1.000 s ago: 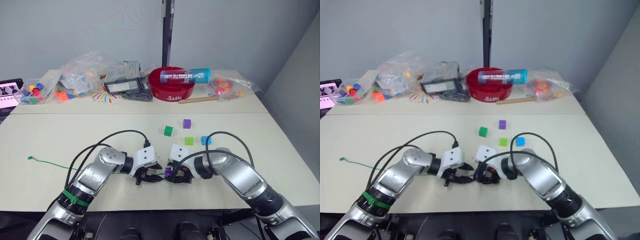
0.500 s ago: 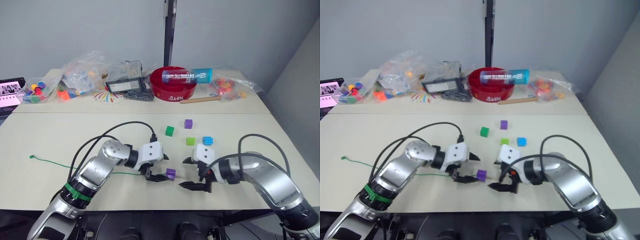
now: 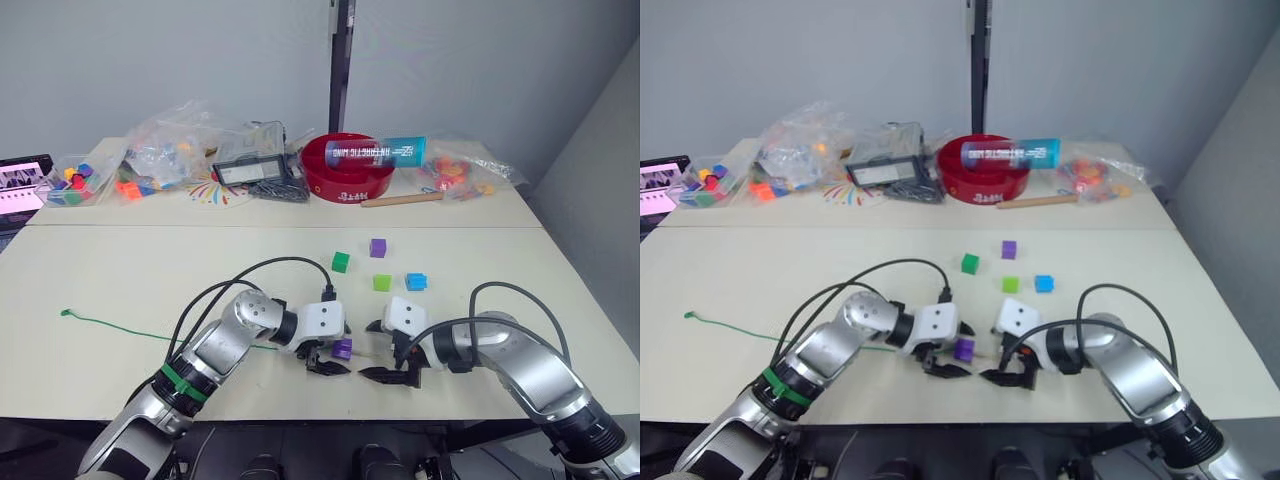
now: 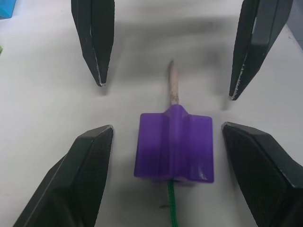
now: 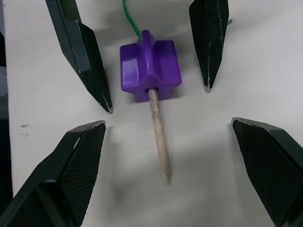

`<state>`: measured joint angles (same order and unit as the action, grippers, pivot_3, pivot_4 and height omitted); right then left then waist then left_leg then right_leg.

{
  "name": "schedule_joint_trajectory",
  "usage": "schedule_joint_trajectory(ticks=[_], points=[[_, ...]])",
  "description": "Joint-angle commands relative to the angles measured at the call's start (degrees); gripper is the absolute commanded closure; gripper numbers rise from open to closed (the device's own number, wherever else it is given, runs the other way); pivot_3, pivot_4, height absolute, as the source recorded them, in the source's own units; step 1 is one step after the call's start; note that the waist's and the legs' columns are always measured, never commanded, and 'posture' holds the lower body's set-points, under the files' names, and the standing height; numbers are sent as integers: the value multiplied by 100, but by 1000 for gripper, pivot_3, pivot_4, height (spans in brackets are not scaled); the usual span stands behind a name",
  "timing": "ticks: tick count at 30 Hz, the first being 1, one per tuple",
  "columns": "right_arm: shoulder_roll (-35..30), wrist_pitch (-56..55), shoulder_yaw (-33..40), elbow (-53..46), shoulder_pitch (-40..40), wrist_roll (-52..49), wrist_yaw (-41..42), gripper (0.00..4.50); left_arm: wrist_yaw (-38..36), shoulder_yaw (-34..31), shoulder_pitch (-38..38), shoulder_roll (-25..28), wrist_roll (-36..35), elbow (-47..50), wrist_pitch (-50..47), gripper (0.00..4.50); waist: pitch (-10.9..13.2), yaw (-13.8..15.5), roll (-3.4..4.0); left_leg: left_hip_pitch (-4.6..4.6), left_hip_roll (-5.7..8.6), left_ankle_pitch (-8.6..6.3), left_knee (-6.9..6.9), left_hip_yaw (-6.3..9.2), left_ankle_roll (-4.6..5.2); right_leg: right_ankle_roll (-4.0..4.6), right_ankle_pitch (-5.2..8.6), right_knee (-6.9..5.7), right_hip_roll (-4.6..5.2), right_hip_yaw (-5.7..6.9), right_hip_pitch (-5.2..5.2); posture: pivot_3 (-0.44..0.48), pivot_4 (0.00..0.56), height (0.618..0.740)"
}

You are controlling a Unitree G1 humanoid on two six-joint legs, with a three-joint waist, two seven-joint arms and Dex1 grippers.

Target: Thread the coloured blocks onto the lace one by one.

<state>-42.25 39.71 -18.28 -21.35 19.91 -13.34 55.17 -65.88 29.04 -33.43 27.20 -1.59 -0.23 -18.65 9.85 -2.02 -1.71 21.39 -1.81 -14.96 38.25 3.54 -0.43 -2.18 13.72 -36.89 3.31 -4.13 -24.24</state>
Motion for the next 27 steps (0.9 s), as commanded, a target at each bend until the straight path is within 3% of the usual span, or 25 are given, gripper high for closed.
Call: schedule_joint_trajectory(ticks=[1, 2, 4, 7, 8, 18, 25, 27], points=[[29, -90, 18, -59, 34, 42, -34, 0, -61, 21, -81, 3, 73, 6, 130, 636, 0, 0, 0, 0, 0, 0, 0, 0, 0, 0, 0, 0, 0, 0, 0, 0, 150, 731], [40, -95, 2, -48, 35, 52, -39, 0, -114, 26, -77, 28, 61, 20, 126, 1169, 0, 0, 0, -1, -1, 0, 0, 0, 0, 0, 0, -1, -1, 1, 0, 0, 150, 731], [53, -97, -28, -21, 36, 86, -43, 0, -185, 9, -77, 58, 29, 46, 105, 1828, 0, -11, 0, -1, -1, 0, 0, 0, 0, 0, 0, -1, -1, 0, 0, 0, 150, 731], [51, -151, -60, 39, -4, 124, -33, 1000, -222, -18, -94, 64, 32, 55, 107, 2938, 0, -13, 0, -2, -1, 0, 0, 0, 0, 0, 0, -4, -1, 0, 0, 0, 150, 731], [45, -187, -75, 62, -26, 140, -31, 1216, -232, -23, -98, 64, 31, 57, 101, 3069, 0, -13, 0, -2, -1, 0, 0, 0, 0, 0, 0, -4, -1, 0, 0, 0, 150, 731], [-61, -490, -248, 293, -141, 370, 60, 4500, -256, -65, -70, 111, 6, 171, -2, 3080, 0, -25, 0, -7, -1, 0, 0, 0, 0, 0, 0, -5, -1, 0, 5, 0, 150, 731], [-51, -668, -271, 489, 18, 473, 136, 4500, -285, -358, 134, 476, -182, 517, -188, 3080, 0, -43, 0, -11, -2, 0, 2, 0, 0, 0, 0, -10, -2, -1, 6, 0, 150, 731], [-65, -685, -279, 546, 154, 511, 185, 4500, -410, -688, 391, 955, -267, 531, 37, 3080, 0, -62, 0, -13, -3, 0, 2, 0, 0, 0, 0, -12, -2, -1, 6, 0, 150, 731]])
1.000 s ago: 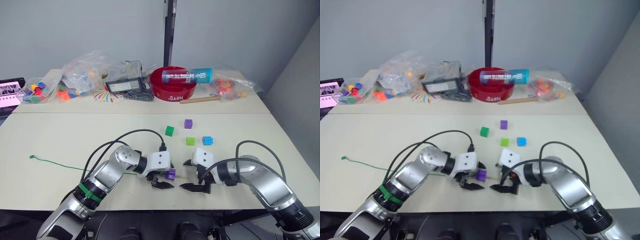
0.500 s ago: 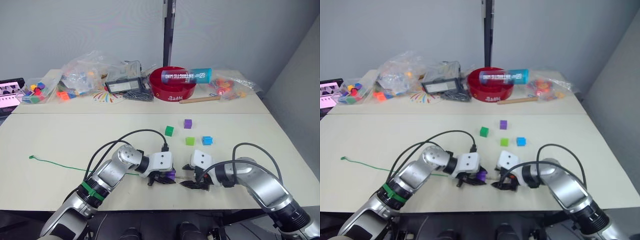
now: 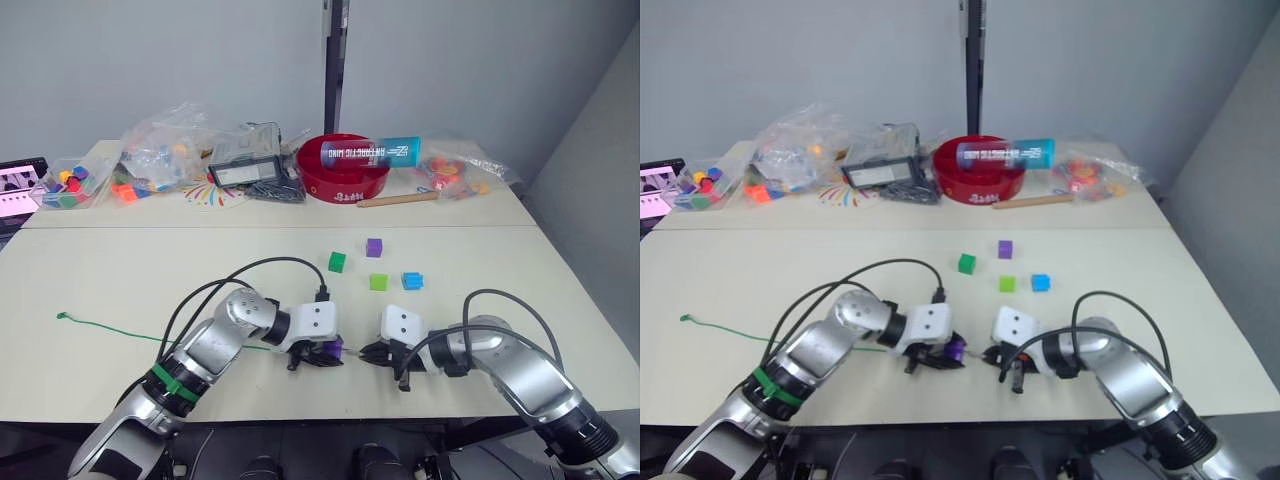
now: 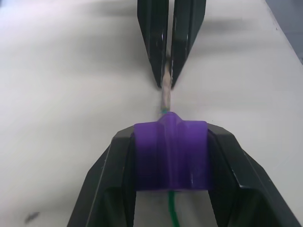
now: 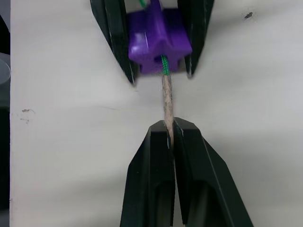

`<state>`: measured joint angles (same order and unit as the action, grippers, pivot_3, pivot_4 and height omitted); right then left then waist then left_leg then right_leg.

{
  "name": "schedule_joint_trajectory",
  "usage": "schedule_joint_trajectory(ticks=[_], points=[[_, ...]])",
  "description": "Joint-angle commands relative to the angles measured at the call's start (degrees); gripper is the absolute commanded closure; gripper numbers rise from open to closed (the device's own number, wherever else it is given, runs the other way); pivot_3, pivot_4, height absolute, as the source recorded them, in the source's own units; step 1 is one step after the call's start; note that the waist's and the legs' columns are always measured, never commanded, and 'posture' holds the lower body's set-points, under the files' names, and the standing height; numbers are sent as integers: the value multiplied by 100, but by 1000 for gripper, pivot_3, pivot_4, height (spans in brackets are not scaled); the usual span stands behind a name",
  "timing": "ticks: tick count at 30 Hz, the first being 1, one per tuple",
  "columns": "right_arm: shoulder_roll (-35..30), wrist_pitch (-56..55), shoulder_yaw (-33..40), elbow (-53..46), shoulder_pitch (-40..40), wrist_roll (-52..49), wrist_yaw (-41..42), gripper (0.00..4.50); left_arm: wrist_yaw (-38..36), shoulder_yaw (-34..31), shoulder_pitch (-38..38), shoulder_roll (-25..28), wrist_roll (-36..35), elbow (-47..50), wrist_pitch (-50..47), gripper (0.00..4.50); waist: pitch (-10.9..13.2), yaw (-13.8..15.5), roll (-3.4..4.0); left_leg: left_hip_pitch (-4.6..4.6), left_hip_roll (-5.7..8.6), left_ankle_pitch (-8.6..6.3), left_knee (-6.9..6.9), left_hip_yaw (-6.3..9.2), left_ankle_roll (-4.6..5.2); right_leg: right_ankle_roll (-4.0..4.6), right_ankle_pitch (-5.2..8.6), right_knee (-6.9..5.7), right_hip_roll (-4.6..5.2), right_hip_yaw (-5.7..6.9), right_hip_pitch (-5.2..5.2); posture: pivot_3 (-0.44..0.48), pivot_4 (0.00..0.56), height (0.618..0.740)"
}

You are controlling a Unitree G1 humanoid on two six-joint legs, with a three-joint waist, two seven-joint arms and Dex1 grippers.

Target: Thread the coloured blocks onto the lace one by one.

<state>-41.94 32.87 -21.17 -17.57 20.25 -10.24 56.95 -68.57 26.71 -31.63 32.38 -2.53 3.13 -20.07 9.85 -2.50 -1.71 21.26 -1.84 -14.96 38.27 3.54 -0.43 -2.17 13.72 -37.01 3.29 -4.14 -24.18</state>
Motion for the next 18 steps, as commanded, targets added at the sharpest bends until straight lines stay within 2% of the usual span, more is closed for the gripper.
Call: schedule_joint_trajectory(ticks=[1, 6, 9, 13, 18], points=[[-105, 8, 7, 179, 190, 206, 33, 4500, -207, -684, 378, 709, -231, 122, 326, 3080, 0, -35, 0, -1, -1, 0, 0, -1, 0, 0, 0, 0, 0, -1, -1, 0, 150, 731], [-140, 57, -53, 218, 387, 233, 125, 4500, -485, -1548, 1052, 1818, -375, -942, 1428, 3080, 0, -11, 0, -7, -6, 0, -3, -3, 0, 3, 1, -4, -2, 0, -3, 0, 150, 731], [-133, 46, -77, 227, 414, 284, 164, 4500, -653, -1836, 1217, 2133, -437, -1559, 1984, 3080, 0, -6, 1, -8, -7, 0, -3, -4, 0, 3, 1, -2, -2, 2, -3, 0, 150, 731], [-91, 18, -103, 268, 459, 326, 225, 4500, -920, -2220, 1097, 2919, -217, -4021, 3456, 3080, -1, -58, 2, -16, -11, -1, -6, -11, 1, 10, 3, -6, -5, 1, -4, 0, 150, 731], [-71, 14, -91, 278, 485, 340, 267, 4500, -963, -2143, 627, 3036, 47, -5583, 4408, 3080, -13, -100, 24, -25, -15, -1, -21, -16, 2, 21, 10, -11, -7, 1, -5, 0, 150, 731]])
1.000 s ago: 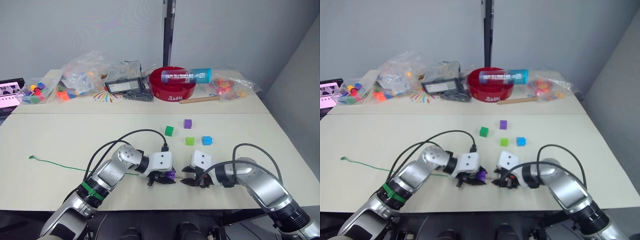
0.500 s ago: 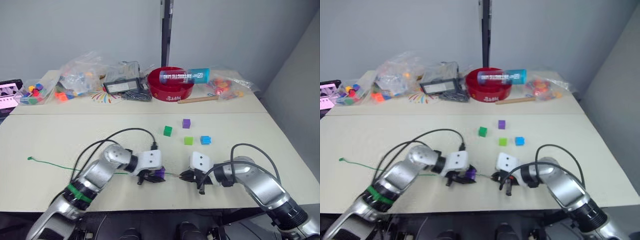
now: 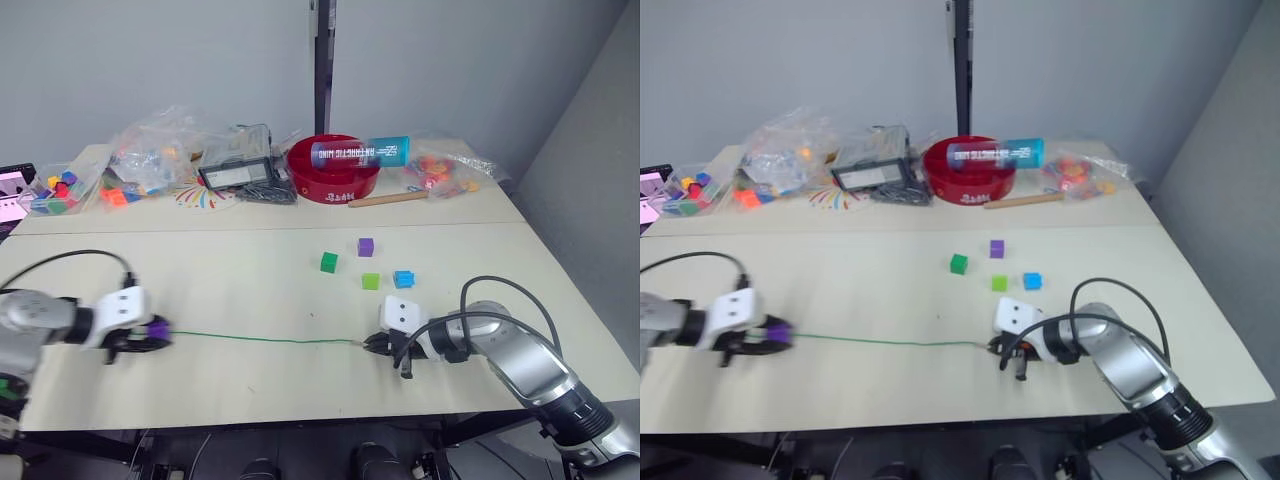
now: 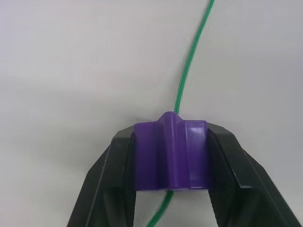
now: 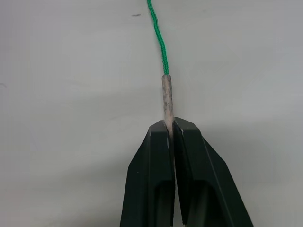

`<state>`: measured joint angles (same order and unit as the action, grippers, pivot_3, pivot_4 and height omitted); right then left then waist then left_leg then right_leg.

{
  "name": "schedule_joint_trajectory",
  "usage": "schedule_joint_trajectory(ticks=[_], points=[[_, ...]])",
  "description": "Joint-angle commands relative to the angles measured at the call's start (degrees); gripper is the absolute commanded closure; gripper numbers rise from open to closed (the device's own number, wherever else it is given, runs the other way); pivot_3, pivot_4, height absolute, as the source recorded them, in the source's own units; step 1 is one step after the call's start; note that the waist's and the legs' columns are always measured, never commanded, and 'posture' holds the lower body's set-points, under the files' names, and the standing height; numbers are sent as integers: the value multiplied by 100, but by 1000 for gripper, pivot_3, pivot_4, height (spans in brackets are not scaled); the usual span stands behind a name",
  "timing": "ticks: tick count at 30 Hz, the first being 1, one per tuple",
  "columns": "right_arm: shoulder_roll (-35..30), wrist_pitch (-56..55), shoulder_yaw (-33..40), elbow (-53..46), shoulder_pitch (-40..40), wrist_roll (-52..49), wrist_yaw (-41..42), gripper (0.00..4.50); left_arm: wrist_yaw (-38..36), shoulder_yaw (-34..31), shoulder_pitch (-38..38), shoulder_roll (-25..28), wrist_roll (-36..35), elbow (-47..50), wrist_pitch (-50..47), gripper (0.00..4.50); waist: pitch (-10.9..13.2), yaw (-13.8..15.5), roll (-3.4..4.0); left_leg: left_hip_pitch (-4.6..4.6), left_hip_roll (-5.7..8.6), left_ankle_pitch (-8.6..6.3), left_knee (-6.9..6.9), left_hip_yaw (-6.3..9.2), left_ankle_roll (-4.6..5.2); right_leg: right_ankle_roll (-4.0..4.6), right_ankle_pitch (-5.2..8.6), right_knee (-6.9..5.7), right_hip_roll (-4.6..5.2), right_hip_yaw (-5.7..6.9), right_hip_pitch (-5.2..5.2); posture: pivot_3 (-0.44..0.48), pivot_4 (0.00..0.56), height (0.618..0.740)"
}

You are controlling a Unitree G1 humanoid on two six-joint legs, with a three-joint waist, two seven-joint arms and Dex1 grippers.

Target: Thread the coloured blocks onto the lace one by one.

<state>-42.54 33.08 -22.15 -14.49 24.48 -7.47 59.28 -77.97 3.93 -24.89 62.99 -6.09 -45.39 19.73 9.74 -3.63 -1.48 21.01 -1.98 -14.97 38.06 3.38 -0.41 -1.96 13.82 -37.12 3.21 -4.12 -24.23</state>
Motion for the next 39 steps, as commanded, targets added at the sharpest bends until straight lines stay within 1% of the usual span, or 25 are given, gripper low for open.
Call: schedule_joint_trajectory(ticks=[1, 5, 9, 11, 14, 17, 18, 21, 24, 26, 28, 31, 32, 34, 36, 39], points=[[-2, -15, 8, -20, 67, 70, 40, 4500, -36, 110, -118, -65, 397, -882, 511, 3080, -1, 24, 1, 1, 1, 0, 0, 0, 0, -1, 0, 0, 1, 0, 1, 0, 150, 731], [48, -26, 7, 7, 90, 97, 54, 4500, -214, 18, -311, -275, 244, -1000, 539, 3080, -10, 37, 15, 2, 0, 0, 0, -1, 0, 0, 0, -3, 0, 0, 0, 0, 150, 731], [114, 6, -17, -40, 112, 102, 50, 4500, -374, -96, -327, -407, 146, -916, 501, 3080, -14, 87, 23, 2, 1, 0, 0, -1, 0, -1, 0, -4, 1, -1, 0, 0, 150, 731], [130, 25, -16, -69, 115, 102, 53, 4500, -497, -210, -371, -407, 44, -868, 280, 2053, -14, 107, 23, 4, 2, 0, 1, -1, -1, -1, 0, -3, 2, -1, 0, 0, 150, 731], [143, 40, -10, -85, 117, 105, 64, 4500, -592, -304, -418, -384, -11, -707, 149, 1054, -14, 109, 22, 9, 2, 0, 1, 1, -1, -4, 1, -1, 2, 0, -3, 0, 150, 731], [155, 53, -1, -83, 133, 94, 73, 4500, -730, -286, -758, -216, 2, -292, -173, 123, -7, 112, 10, 14, 2, 0, 1, 3, 0, -4, 2, 0, 2, 1, -6, 0, 150, 731], [157, 56, 0, -87, 132, 92, 74, 4500, -762, -283, -880, -175, 13, -195, -309, 123, -3, 112, 0, 17, 2, 0, 1, 5, -1, -4, 1, -1, 1, 3, -9, 0, 150, 731], [174, 69, -13, -91, 144, 91, 80, 4500, -1165, -242, -1179, 1, -47, 366, -946, 123, 4, 112, -28, 19, 1, 0, 1, 10, -1, -4, 1, -1, -1, 7, -9, 0, 150, 731], [198, 87, -35, -103, 160, 101, 81, 4500, -1420, -215, -1203, 119, -185, 908, -1494, 123, 6, 78, -29, 23, 2, 0, 1, 8, 0, -4, 2, 2, 1, 6, -12, 0, 150, 731], [232, 110, -53, -106, 204, 103, 87, 4500, -1452, -2, -1022, 326, -593, 1628, -2030, 123, 7, 61, -29, 23, 0, -2, 1, 7, 2, -5, 2, 0, 0, 5, -15, 0, 150, 731], [274, 170, -88, -125, 272, 113, 84, 4500, -1453, 39, -786, 277, -924, 2513, -2548, 123, 7, 56, -28, 24, -1, -2, 0, 8, 3, -5, 3, 1, 0, 6, -15, 0, 150, 731], [407, 394, -213, -238, 427, 162, 24, 4500, -982, 10, -547, -343, -1220, 3847, -3209, 123, 8, 101, -28, 23, 1, -2, 1, 8, 3, -6, 3, 1, 3, 5, -13, 0, 150, 731], [445, 469, -243, -278, 462, 170, 8, 4500, -818, 6, -495, -497, -1259, 4126, -3373, 123, 8, 111, -29, 24, 1, -2, 2, 8, 2, -6, 3, 1, 3, 5, -12, 0, 150, 731], [588, 713, -351, -403, 578, 182, -67, 4500, -389, 119, -394, -976, -1305, 4736, -3663, 123, 9, 115, -30, 28, 1, -2, 8, 11, 2, -6, 2, -2, 1, 5, -13, 0, 150, 731], [699, 908, -447, -493, 662, 206, -152, 4500, -79, 285, -284, -1326, -1283, 5165, -3835, 123, 10, 108, -31, 31, 1, -2, 9, 15, 2, -6, 2, 1, 0, 7, -14, 0, 150, 731], [872, 1201, -565, -609, 777, 208, -287, 4500, 295, 580, -208, -1776, -1060, 5410, -3833, 123, 10, 101, -31, 30, 3, -2, 9, 15, 3, -5, 1, 0, 1, 6, -14, 0, 150, 731]])
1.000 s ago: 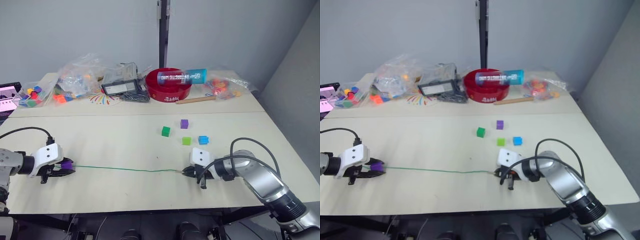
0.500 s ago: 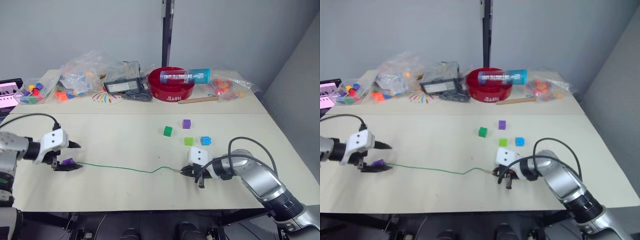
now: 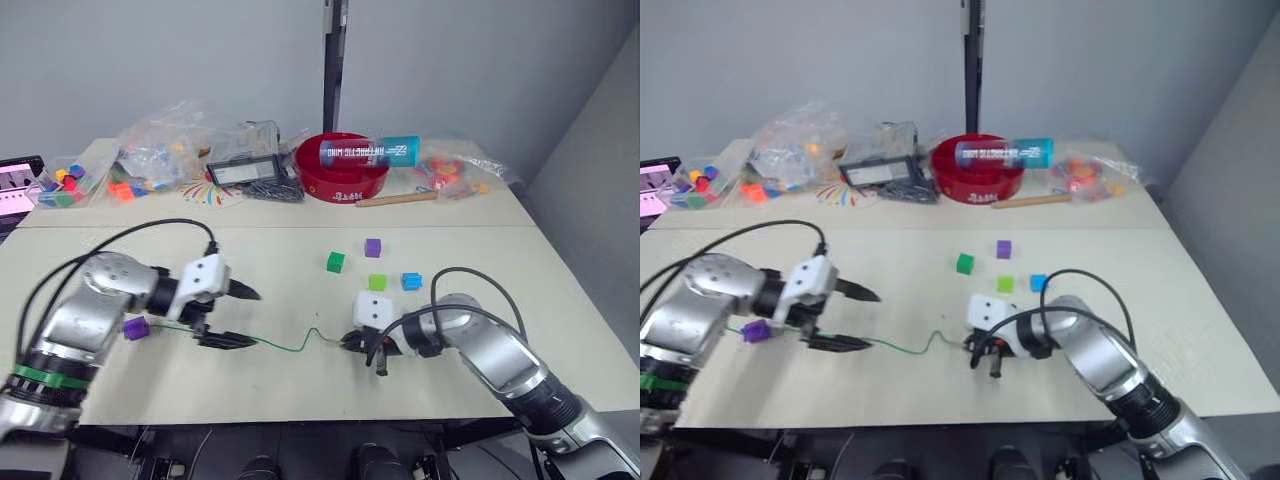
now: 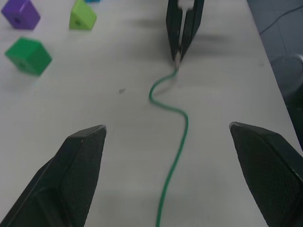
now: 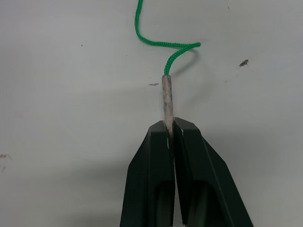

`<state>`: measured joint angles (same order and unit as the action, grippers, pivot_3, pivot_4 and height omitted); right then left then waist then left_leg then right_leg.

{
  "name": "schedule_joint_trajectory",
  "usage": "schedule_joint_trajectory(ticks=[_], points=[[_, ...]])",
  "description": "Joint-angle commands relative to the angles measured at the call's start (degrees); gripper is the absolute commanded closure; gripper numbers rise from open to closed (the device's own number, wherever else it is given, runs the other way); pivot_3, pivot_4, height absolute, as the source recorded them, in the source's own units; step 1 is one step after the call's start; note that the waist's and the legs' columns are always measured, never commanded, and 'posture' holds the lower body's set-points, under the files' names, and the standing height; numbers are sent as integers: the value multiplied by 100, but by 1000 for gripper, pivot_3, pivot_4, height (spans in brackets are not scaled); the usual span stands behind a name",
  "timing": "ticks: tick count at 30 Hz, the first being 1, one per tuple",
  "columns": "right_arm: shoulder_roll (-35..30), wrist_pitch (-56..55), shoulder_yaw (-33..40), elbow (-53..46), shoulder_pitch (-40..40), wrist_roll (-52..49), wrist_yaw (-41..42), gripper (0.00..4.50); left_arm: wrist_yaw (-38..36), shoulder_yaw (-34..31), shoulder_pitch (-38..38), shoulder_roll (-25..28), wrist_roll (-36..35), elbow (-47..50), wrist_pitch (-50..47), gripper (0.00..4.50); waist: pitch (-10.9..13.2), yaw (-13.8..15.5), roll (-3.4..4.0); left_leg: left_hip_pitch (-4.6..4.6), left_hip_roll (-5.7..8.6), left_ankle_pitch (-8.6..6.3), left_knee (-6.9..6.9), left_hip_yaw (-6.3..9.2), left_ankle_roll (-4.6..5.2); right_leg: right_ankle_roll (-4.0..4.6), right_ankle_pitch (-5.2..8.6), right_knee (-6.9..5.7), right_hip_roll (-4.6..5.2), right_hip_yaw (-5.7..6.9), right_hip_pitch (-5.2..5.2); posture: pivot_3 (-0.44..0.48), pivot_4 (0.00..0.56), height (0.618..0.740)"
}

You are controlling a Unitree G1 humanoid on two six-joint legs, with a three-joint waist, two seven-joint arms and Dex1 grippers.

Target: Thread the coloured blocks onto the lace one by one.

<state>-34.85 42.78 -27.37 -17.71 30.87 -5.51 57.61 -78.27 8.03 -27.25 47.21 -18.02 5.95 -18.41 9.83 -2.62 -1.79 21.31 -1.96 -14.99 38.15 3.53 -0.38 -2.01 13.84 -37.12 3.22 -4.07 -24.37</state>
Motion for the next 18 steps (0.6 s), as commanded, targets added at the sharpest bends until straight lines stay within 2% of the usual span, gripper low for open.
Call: schedule_joint_trajectory(ticks=[1, 6, 14, 18], points=[[149, 307, -76, -309, 175, 11, -156, 4500, 407, 248, 31, -299, 199, 292, 1, 123, 0, 3, 0, 0, 0, 0, 0, 1, 0, 0, 0, -3, 0, 0, 0, 0, 150, 731], [236, 514, -164, -342, 250, 24, -283, 4500, 531, 696, -23, -791, 485, 14, 379, 123, 0, 18, 0, 0, 3, 0, 2, 2, 0, 1, -1, -1, 1, 1, 1, 0, 150, 731], [222, 627, -157, -375, 281, -26, -369, 4500, 623, 912, -62, -1134, 789, -525, 774, 123, 0, 16, 0, 0, 4, 0, 3, 3, 0, 1, -1, 0, 1, 2, 2, 0, 150, 731], [217, 658, -155, -391, 283, -48, -388, 4500, 720, 937, -99, -1334, 908, -755, 905, 1253, 0, 18, 0, 0, 5, 0, 3, 3, 0, 1, 0, 1, 2, 2, 3, 0, 150, 731]])
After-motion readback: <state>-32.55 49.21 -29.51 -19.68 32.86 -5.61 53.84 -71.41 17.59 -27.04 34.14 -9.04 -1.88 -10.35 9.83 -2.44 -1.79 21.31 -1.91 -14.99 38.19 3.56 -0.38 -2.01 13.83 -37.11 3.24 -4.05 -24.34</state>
